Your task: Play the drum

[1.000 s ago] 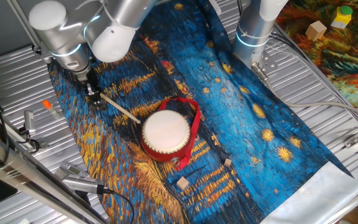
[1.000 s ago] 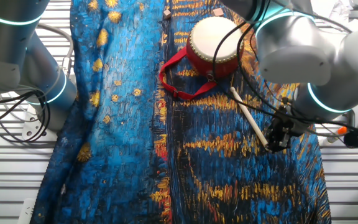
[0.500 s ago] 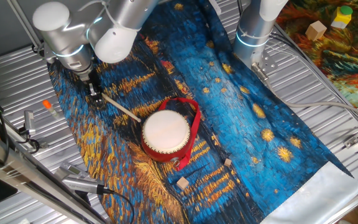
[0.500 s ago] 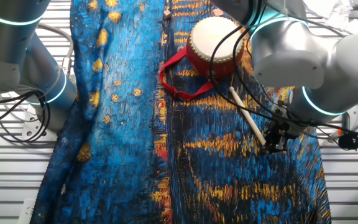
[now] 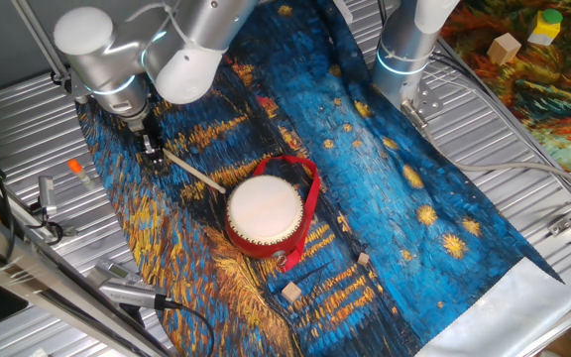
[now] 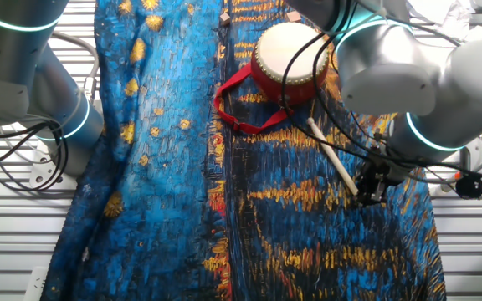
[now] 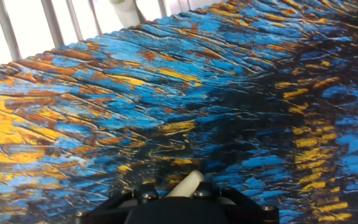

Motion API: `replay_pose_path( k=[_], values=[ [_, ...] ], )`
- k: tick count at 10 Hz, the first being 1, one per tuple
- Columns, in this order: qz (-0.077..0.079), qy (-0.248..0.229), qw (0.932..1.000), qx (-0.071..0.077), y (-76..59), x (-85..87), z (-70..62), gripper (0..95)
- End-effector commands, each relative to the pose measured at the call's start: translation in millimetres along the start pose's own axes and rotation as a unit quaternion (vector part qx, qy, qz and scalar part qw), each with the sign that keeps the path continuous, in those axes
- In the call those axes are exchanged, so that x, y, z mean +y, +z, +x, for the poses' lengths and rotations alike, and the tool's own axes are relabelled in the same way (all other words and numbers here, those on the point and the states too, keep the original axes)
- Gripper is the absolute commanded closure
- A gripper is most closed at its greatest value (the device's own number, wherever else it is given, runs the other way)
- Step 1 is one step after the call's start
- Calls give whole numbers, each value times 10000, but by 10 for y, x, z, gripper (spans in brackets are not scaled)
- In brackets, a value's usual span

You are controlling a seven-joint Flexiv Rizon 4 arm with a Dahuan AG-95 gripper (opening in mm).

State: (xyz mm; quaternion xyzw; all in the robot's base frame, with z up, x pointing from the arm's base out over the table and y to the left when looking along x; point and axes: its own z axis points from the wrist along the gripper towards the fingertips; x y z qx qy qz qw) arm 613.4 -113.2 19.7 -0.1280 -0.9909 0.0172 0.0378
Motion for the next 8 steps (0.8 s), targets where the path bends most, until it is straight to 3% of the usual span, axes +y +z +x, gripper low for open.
replay_pose_path(
  k=[1, 8],
  values=[
    [4, -17, 10000, -23, -55, -53, 38, 570],
    [-3, 1, 9998, -177, 86, -73, -6, 570]
  ],
)
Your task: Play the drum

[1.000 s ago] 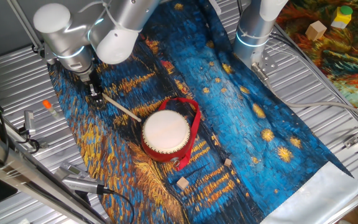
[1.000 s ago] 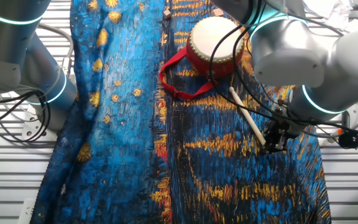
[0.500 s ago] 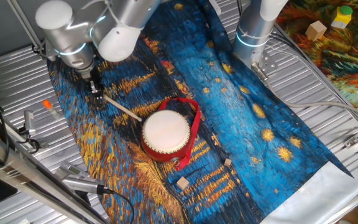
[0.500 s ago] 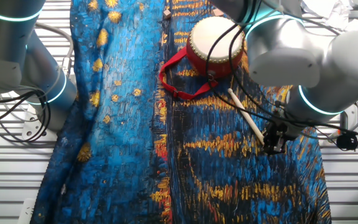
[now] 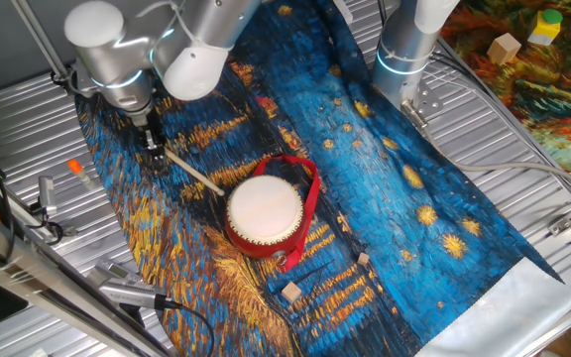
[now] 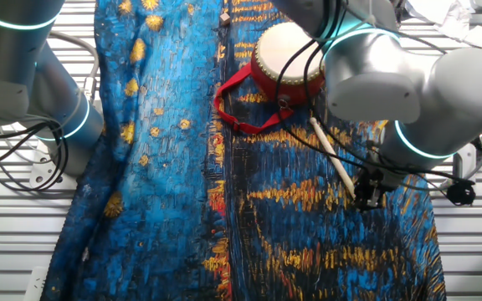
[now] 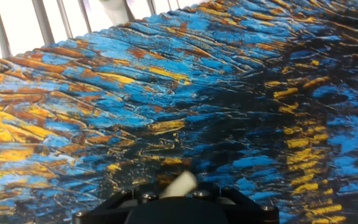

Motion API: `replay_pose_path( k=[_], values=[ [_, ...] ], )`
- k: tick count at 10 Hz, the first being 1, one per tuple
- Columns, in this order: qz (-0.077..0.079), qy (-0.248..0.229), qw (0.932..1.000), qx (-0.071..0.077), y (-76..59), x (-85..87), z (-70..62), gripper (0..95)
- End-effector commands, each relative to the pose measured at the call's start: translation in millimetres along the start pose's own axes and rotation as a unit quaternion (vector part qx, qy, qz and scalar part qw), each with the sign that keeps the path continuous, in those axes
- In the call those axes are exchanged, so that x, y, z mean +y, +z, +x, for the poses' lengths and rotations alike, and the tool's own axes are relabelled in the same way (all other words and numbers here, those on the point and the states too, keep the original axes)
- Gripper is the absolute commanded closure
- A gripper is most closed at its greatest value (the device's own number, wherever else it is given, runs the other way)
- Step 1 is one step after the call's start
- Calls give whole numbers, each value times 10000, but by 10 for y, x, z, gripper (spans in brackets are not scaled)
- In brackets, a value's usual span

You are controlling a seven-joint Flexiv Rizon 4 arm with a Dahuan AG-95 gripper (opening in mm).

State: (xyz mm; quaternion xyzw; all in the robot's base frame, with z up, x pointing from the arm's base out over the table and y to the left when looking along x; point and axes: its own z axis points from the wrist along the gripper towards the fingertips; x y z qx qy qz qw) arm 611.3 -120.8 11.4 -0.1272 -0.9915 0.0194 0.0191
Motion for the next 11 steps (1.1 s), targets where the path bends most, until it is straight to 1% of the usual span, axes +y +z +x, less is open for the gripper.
replay_pose_path(
  k=[1, 2, 3, 4, 8, 9, 11],
  values=[
    [-7, 8, 10000, -4, 35, 0, -9, 950],
    [-4, 8, 10000, -17, 51, -1, -11, 950],
    [-51, 6, 10000, 1, 56, 0, -12, 950],
    [-81, -4, 10000, -13, 50, 0, -11, 950],
    [-70, 6, 10000, -14, 34, -2, -5, 950],
    [-123, 2, 9999, 78, -39, -14, 15, 950],
    [-141, -80, 9992, 374, -252, -63, 116, 950]
  ],
)
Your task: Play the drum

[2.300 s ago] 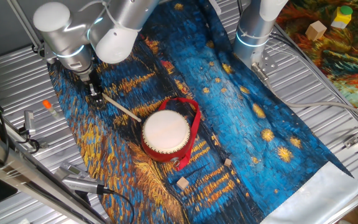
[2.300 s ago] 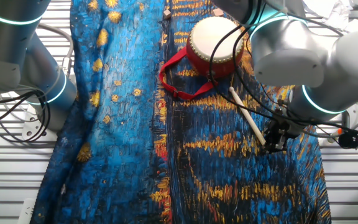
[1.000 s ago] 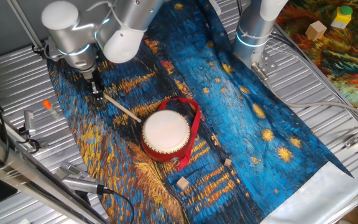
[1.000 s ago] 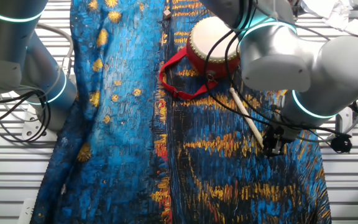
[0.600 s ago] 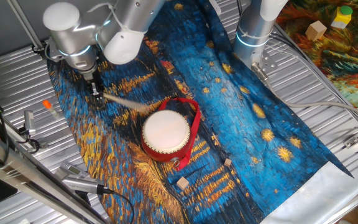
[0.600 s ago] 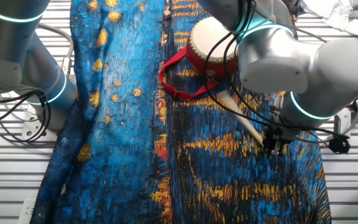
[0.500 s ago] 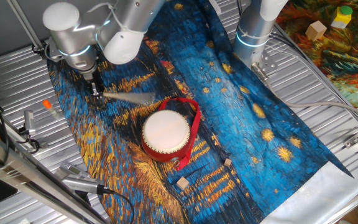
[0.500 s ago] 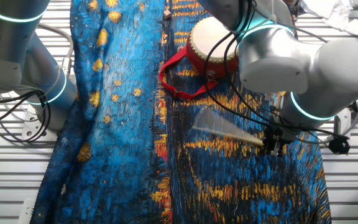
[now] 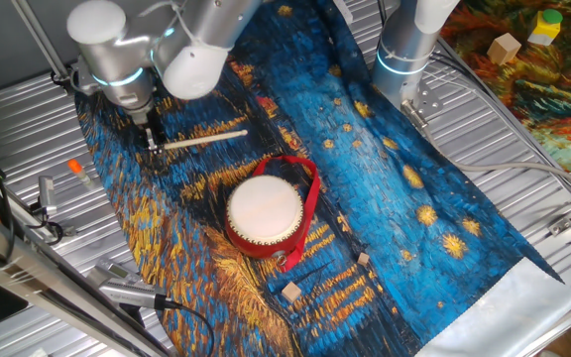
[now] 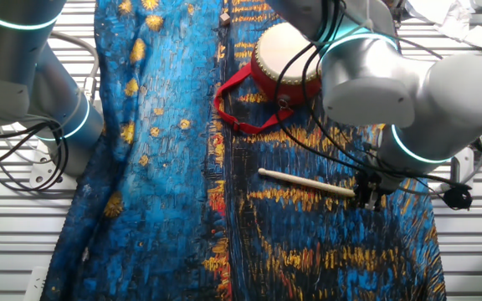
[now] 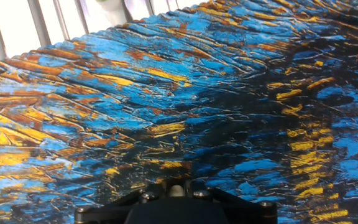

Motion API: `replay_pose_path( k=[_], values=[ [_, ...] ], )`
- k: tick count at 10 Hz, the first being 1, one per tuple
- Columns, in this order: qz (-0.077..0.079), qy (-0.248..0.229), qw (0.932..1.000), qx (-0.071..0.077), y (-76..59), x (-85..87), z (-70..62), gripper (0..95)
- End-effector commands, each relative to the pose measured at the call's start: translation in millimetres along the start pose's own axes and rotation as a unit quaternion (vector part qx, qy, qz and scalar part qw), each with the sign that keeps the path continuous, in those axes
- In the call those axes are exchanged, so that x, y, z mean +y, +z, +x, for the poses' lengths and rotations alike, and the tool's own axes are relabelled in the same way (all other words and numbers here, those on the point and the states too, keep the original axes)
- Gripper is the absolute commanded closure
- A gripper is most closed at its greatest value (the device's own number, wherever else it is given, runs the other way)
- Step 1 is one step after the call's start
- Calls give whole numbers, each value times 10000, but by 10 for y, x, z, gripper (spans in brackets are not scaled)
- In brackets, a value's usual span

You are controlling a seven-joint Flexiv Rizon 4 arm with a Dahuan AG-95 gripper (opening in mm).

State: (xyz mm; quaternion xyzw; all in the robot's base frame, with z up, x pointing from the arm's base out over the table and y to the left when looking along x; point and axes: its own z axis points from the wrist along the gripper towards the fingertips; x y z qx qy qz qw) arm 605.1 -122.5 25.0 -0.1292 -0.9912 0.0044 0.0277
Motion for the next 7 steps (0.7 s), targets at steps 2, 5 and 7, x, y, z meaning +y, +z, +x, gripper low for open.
replay_pose_path(
  k=[2, 5, 7],
  values=[
    [-27, -123, 9986, 508, -303, -78, 178, 950],
    [12, -107, 9966, 817, -513, -93, 336, 950],
    [-39, -140, 9962, 861, -601, -52, 373, 950]
  ],
)
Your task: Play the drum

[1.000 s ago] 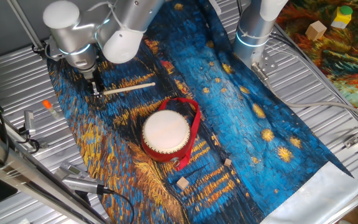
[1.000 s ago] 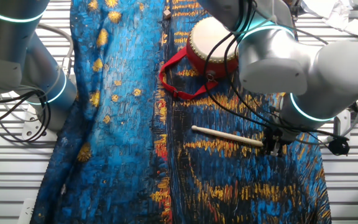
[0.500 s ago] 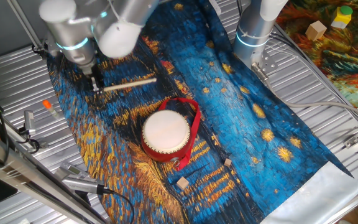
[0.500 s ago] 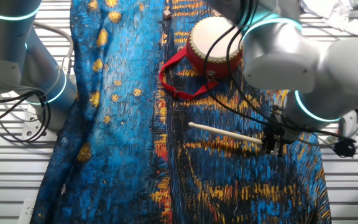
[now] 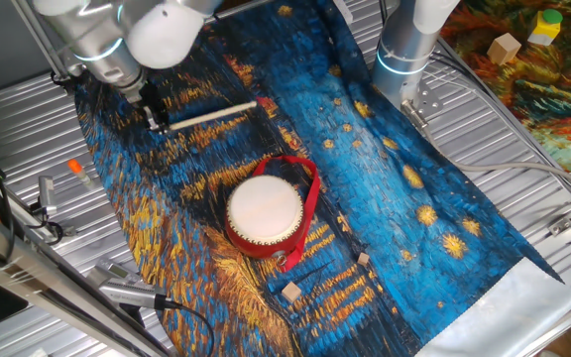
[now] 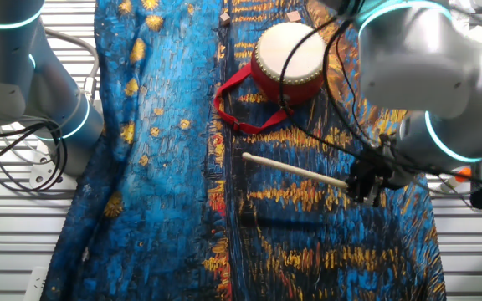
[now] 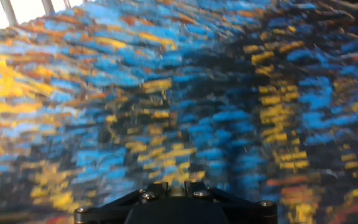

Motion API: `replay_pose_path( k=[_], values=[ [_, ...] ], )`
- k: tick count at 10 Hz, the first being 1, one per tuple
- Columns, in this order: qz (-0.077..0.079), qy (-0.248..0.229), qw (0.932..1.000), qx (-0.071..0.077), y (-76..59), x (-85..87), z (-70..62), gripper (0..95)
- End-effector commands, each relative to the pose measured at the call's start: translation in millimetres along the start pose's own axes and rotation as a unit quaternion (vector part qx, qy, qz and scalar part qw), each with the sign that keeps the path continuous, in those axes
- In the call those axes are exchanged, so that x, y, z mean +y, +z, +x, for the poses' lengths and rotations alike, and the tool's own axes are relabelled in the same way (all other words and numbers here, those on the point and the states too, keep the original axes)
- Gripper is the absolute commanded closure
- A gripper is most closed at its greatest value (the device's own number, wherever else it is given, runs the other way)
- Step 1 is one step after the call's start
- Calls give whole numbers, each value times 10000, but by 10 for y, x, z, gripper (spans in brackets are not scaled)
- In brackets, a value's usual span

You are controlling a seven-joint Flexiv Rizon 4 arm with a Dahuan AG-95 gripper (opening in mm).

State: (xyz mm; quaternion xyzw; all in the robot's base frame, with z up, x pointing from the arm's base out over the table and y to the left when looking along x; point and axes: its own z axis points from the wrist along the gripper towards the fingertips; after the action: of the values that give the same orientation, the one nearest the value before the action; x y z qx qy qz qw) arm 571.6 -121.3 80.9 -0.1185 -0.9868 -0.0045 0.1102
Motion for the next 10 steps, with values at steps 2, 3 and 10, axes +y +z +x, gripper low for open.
replay_pose_path(
  k=[2, 3, 10],
  values=[
    [-86, 20, 10000, -11, -139, 175, 34, 950],
    [-49, 57, 10000, -24, -163, 289, 1, 950],
    [-132, 44, 9999, -94, -370, 1011, -425, 950]
  ],
)
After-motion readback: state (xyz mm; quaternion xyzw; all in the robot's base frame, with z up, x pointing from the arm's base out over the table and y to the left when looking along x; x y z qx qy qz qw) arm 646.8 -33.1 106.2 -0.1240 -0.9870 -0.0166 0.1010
